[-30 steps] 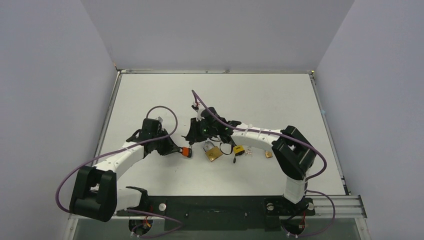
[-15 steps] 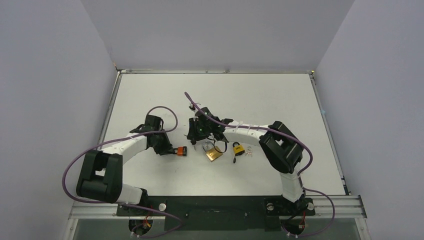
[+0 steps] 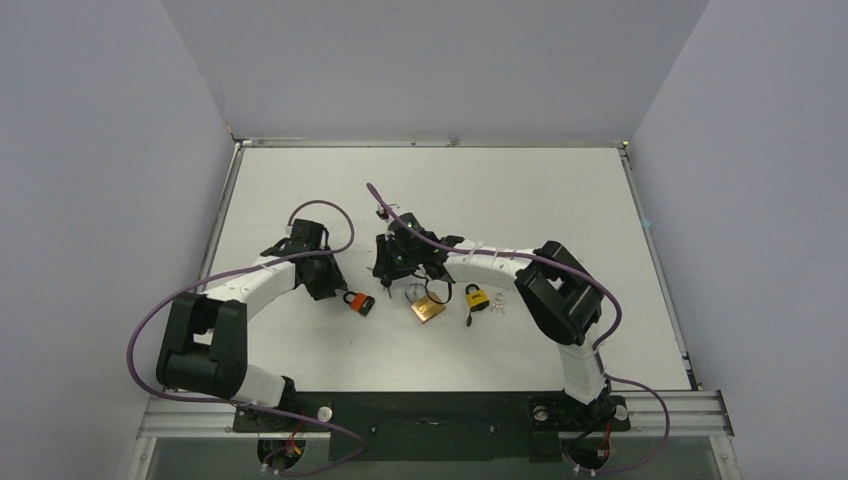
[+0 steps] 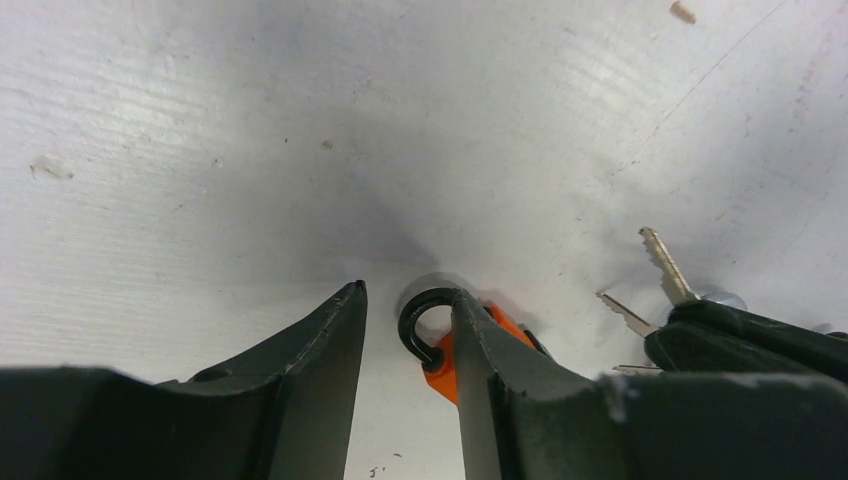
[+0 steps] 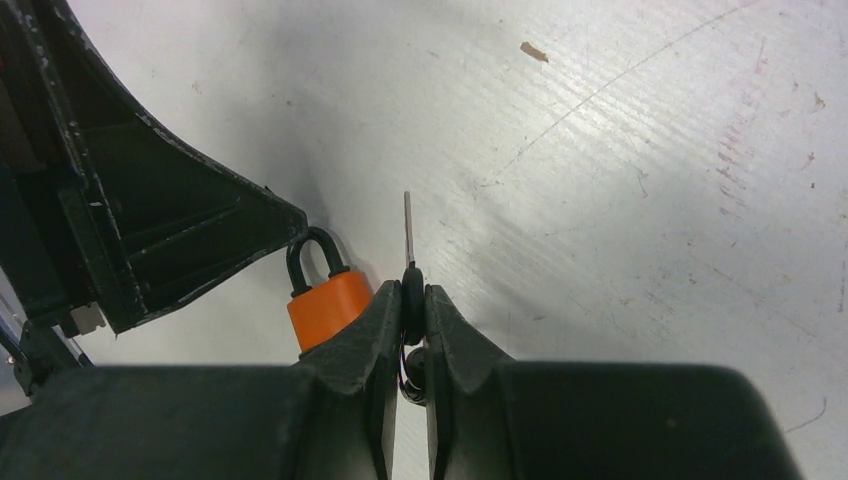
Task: Lock with the key
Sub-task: Place the key at the center of the board.
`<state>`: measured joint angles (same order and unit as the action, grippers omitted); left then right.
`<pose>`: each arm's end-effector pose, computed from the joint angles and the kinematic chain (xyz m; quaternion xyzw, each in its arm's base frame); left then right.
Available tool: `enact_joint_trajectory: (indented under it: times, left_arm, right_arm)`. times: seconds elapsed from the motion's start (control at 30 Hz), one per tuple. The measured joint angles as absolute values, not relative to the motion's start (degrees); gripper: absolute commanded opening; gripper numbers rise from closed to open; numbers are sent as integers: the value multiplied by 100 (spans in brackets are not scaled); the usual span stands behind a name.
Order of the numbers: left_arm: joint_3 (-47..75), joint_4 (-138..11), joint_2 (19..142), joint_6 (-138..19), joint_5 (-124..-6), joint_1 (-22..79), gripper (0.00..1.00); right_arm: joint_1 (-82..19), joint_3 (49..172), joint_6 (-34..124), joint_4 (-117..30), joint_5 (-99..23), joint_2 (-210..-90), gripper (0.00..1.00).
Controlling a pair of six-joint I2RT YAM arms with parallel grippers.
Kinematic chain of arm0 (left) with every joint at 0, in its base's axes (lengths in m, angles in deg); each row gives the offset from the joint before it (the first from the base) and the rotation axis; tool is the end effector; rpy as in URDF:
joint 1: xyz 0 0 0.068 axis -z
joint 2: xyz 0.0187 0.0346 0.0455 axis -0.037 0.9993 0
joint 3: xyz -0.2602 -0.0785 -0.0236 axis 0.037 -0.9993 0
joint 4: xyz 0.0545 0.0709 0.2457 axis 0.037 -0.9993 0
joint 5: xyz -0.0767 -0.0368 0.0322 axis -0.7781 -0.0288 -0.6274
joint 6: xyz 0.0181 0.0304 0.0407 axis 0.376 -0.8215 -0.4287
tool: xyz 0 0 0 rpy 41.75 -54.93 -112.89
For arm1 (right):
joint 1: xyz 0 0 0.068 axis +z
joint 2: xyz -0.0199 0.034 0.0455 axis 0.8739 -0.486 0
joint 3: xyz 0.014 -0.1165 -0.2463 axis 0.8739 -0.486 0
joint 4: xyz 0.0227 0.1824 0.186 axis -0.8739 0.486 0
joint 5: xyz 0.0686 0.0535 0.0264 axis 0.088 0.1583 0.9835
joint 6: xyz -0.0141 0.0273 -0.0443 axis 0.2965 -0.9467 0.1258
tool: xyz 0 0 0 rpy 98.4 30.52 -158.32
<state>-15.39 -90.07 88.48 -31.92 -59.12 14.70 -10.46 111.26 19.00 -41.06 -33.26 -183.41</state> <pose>0.2539 -0.0583 0.1620 -0.2197 0.9512 -0.1134 0.1847 0.2743 0.3444 0.1764 -0.1852 0.8883 0.3463 0.2382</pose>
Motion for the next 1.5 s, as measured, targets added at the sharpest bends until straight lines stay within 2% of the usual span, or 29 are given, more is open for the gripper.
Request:
enact_joint_trajectory:
  times: [0.47,0.7,0.83,0.87,1.03,1.3,1.5]
  left_arm:
    - [-782,-9427,8326,-3327,-5571,1470,41]
    - [-782,-9519,8005,-3301,-5659,1470,47]
    - [-793,-9532,7873,-3277,-5796,1470,52]
    - [-795,-9540,7838,-3277,-5823,1470,53]
    - [-795,-9608,7633,-3277,-5910,1470,55]
    - [-767,-9709,7351,-3305,-6074,1470,59]
    - [-605,-9728,7115,-3384,-6216,1496,60]
  right_arm:
    - [-943,11498,1935,-3857,-3324,-18885,2]
    - [-904,11729,1933,-3772,-3316,-18894,14]
    - [-891,11963,1933,-3770,-3313,-18961,35]
    - [-891,11994,1935,-3765,-3313,-18972,42]
    - [-874,11996,1961,-3720,-3316,-18977,62]
    - [-880,11957,1994,-3669,-3329,-18889,71]
    - [-1005,11517,1998,-3639,-3469,-18035,72]
